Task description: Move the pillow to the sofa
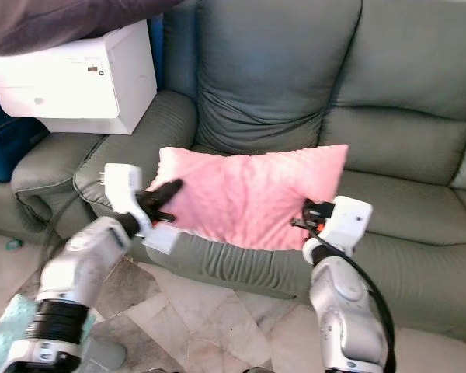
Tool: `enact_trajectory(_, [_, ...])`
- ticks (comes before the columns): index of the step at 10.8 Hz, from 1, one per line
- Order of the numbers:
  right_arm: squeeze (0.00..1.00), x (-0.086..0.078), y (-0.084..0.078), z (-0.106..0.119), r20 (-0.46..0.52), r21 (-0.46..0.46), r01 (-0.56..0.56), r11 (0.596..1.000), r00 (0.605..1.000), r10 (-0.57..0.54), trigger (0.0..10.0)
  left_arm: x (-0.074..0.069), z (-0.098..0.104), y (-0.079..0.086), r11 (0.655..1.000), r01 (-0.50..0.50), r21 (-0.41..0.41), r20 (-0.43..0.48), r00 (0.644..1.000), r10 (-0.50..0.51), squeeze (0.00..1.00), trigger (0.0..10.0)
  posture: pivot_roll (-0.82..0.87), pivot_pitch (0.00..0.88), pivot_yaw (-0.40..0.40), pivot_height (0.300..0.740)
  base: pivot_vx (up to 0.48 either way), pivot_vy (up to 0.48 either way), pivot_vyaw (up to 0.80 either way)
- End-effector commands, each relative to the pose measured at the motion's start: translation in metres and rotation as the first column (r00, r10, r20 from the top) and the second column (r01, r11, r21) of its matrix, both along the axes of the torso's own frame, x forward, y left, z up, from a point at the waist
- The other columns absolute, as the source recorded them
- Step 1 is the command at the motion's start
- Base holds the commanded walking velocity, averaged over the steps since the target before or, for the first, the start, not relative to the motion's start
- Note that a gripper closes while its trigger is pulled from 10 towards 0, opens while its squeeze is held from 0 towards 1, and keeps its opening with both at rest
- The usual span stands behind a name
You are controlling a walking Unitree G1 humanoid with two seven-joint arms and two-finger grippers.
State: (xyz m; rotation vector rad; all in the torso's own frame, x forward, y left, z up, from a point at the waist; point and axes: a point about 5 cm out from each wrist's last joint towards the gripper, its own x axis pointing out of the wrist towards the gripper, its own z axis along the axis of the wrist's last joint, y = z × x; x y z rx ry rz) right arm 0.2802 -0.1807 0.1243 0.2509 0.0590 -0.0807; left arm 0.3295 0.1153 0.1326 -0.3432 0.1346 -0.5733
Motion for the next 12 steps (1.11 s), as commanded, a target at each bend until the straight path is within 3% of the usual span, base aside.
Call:
enact_trajectory(1, [0.00,0.002,0.000,0.005,0.022,-0.010,0.005,1.000,1.000,-0.005,10.0,0.000,0.007,0.000,1.000,0.014,0.010,0.040,0.999,-0.015,0.00,10.0,-0.16,0.104,-0.008,0.740,0.000,0.000,0.00])
enact_trajectory(3, [0.00,0.002,-0.001,0.005,0.040,-0.008,0.027,1.000,0.999,-0.027,10.0,0.001,0.005,0.003,1.000,-0.006,0.016,0.047,0.999,0.005,0.00,10.0,-0.15,0.088,0.005,0.740,0.000,0.000,0.00])
enact_trajectory(4, [0.00,0.006,0.000,0.011,0.091,-0.017,0.041,0.999,0.995,-0.039,10.0,0.010,0.013,0.021,0.992,-0.127,0.029,0.112,0.986,0.123,0.00,10.0,-0.14,0.060,0.020,0.740,0.000,0.000,0.00])
enact_trajectory(6, [0.00,0.016,0.005,0.017,0.119,-0.023,0.027,0.999,0.993,-0.024,10.0,0.020,0.026,0.031,0.981,-0.193,0.023,0.158,0.970,0.187,0.00,10.0,-0.13,0.037,0.024,0.740,0.000,0.000,0.00])
enact_trajectory(11, [0.00,0.021,0.001,0.028,0.181,-0.074,0.043,0.996,0.983,-0.029,10.0,0.026,0.034,0.023,0.978,-0.207,-0.005,0.220,0.954,0.203,0.00,10.0,-0.15,0.010,0.020,0.740,0.000,0.000,0.00])
enact_trajectory(12, [0.00,0.017,-0.001,0.023,0.163,-0.071,0.050,0.996,0.986,-0.037,10.0,0.026,0.032,0.022,0.979,-0.203,0.003,0.214,0.957,0.197,0.00,10.0,-0.15,0.015,0.020,0.740,0.000,0.000,-0.80])
